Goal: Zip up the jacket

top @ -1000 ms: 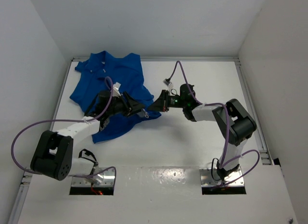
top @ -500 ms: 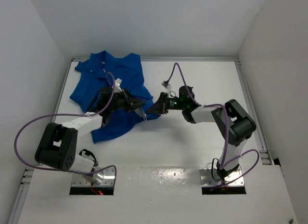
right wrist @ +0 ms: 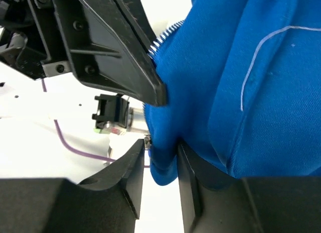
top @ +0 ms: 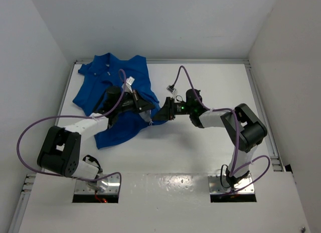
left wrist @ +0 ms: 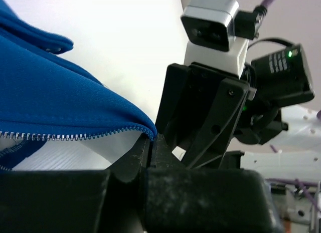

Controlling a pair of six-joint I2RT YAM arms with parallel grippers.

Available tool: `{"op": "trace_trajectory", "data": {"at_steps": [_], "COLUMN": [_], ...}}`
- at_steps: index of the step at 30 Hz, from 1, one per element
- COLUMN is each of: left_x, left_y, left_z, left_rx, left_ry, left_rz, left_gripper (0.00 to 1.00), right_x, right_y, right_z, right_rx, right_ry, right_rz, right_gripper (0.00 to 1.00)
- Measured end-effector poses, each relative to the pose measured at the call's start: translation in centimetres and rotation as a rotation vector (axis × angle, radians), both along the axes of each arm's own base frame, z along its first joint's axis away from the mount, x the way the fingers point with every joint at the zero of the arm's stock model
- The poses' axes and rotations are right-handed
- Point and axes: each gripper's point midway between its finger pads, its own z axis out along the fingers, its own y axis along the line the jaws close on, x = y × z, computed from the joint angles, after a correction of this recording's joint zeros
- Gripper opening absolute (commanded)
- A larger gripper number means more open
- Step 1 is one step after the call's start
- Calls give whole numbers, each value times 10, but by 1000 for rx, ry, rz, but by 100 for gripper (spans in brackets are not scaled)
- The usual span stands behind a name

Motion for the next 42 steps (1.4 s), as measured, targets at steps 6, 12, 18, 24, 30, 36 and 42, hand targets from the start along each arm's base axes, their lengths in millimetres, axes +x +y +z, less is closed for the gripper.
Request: {"op": "trace_trajectory", "data": {"at_steps": [6,12,18,24,30,36,42], "left_x": [-5,-8,-10,-14,-17,-18,-20], "left_y": [-7,-12,-14,-17,-17,-16,-16], "left_z": [0,3,0,-5,-3,-3,-2], "left_rx": [28,49,72,92,105,111,118], "left_ry": [-68,-127,-159,-177,-205,-214,-230], "left_rz": [-96,-158,-203,-275,-314,-335,-352], "left_gripper": [0,0,0,0,0,0,0], "right_x": [-5,-6,-9,-15,-22,-26,-26], "right_y": [1,2,4,4,3,2,2], "right_z": [3,6,10,14,16,17,16], "right_rx": [14,24,46,64,82,91,91], "right_ry": [15,9,1,-6,-5,-11,-17], "right_rz": [29,48,99,155,207,237,243], "right_gripper": [20,9,10,15,17,6,0]}}
